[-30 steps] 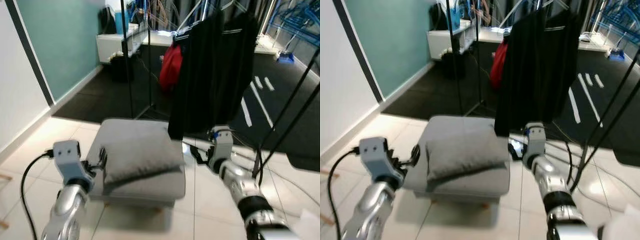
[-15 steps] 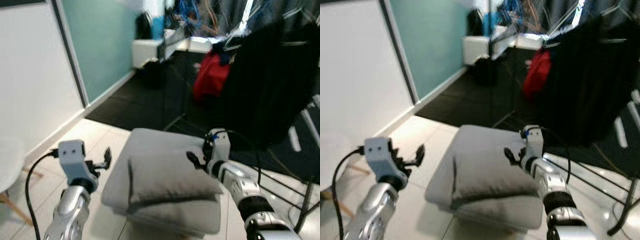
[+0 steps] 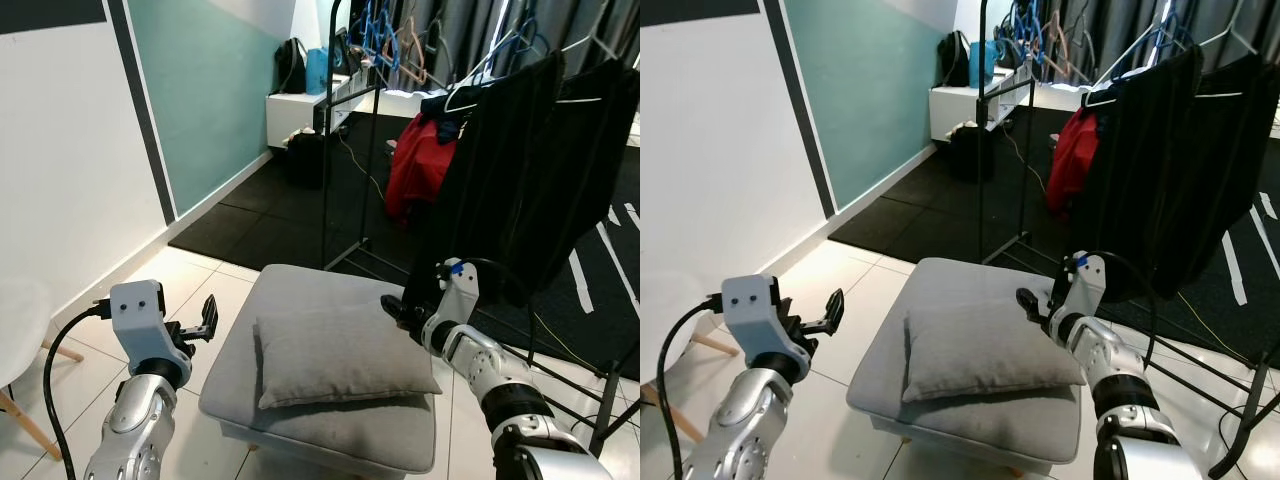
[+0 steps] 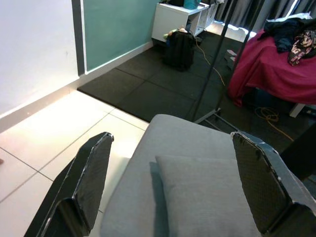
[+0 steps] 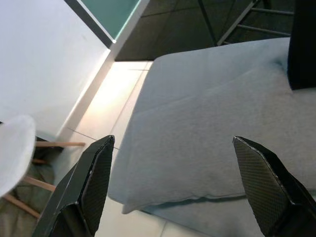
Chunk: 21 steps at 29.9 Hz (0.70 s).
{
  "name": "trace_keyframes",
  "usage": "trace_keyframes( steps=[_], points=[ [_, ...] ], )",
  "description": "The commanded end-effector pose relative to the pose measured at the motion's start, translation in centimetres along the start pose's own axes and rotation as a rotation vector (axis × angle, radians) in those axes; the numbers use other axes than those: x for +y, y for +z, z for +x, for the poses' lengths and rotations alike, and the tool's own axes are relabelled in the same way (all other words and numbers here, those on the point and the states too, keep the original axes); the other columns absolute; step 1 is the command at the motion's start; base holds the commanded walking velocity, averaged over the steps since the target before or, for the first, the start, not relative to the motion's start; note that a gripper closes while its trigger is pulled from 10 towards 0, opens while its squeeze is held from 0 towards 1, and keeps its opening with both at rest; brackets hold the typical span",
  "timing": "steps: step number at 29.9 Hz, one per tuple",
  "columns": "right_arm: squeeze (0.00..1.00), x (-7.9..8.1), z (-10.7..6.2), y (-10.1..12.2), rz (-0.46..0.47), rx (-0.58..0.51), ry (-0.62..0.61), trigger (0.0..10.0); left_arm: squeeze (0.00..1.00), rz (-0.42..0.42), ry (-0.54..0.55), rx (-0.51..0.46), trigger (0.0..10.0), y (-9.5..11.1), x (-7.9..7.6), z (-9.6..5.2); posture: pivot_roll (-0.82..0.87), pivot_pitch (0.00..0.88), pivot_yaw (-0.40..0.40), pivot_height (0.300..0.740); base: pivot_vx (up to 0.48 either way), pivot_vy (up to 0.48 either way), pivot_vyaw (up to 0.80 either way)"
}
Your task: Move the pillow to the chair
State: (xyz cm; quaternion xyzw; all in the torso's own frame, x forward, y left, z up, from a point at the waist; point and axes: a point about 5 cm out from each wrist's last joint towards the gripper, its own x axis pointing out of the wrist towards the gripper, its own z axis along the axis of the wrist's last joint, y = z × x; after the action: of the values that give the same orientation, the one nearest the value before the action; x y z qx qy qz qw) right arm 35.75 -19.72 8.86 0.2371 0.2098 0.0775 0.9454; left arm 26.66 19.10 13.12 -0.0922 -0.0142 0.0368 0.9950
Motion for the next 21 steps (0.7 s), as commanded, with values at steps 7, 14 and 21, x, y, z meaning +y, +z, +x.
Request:
trace_keyframes(
  steps=[7, 14, 21],
  points=[
    [0.00, -0.2, 0.2, -1.0, 0.115, 0.052, -0.022, 10.0, 0.00, 0.100, 0.044, -0.055, 10.0, 1.9, 2.4, 0.7, -0.17, 0.013, -0.020, 0.660, 0.000, 0.000, 0.00],
    [0.00, 0.0, 0.3, -1.8, 0.173, 0.084, -0.014, 10.0, 0.00, 0.140, 0.040, -0.099, 10.0, 3.7, 3.3, 0.9, -0.15, 0.066, -0.003, 0.635, 0.000, 0.000, 0.00],
    [0.00, 0.0, 0.3, -2.3, 0.241, 0.099, 0.000, 10.0, 0.00, 0.141, -0.011, -0.134, 10.0, 5.0, 2.6, 0.9, -0.13, 0.114, 0.010, 0.615, 0.000, 0.000, 0.00]
  ],
)
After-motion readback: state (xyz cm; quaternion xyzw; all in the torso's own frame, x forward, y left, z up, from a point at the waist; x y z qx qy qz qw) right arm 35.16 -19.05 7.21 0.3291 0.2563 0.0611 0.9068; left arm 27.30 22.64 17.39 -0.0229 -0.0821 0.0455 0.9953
